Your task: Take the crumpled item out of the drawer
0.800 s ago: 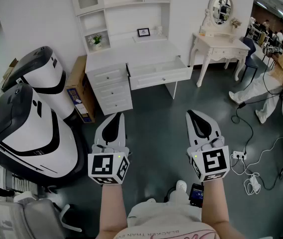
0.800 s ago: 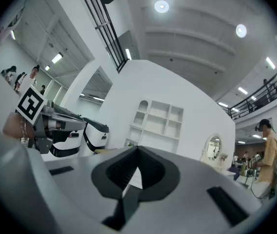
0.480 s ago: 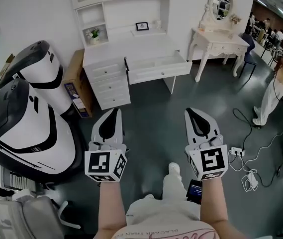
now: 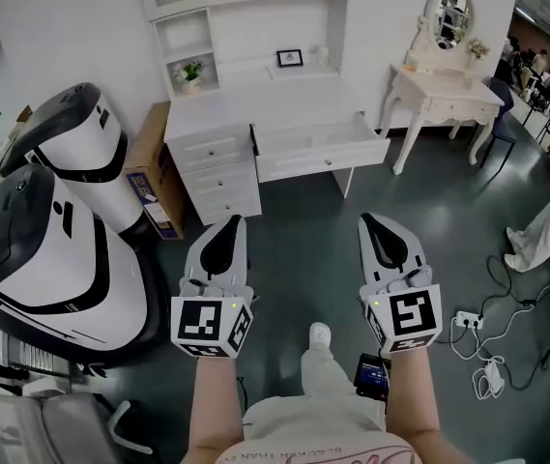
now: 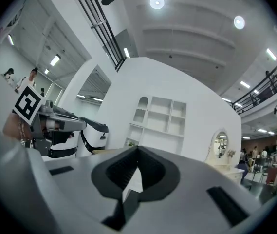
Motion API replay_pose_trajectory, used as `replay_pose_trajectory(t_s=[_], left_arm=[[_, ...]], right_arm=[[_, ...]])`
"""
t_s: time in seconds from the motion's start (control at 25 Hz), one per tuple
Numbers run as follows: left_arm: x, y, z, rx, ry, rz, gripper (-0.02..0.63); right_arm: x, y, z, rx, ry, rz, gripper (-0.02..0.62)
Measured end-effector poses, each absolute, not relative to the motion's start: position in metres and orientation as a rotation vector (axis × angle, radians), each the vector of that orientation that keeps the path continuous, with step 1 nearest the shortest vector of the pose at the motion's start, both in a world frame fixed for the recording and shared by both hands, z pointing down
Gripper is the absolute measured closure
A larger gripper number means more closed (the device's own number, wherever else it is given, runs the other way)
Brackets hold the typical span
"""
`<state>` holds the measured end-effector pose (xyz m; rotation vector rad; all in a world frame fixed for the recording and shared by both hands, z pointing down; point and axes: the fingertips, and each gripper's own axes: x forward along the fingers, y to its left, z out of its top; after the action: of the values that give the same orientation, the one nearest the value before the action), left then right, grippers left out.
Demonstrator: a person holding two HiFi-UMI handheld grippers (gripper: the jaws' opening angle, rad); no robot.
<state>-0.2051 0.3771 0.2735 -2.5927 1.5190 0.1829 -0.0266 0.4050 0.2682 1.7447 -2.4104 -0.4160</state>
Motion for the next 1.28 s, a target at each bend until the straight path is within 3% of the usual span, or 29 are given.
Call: replay_pose_trajectory(t_s=[0.64, 1.28], left_arm=[[-0.104, 0.176, 0.262, -2.555, 1.565, 0.123, 0.597], [-0.083, 0.059, 0.286, -2.593, 1.574, 0.082, 0.597]], right_arm=[[0.071, 0.199, 0.258, 1.629, -2.493, -0.379, 0.589], [0.095, 0.083, 0.284, 1.629, -2.466, -0.315, 0.589]])
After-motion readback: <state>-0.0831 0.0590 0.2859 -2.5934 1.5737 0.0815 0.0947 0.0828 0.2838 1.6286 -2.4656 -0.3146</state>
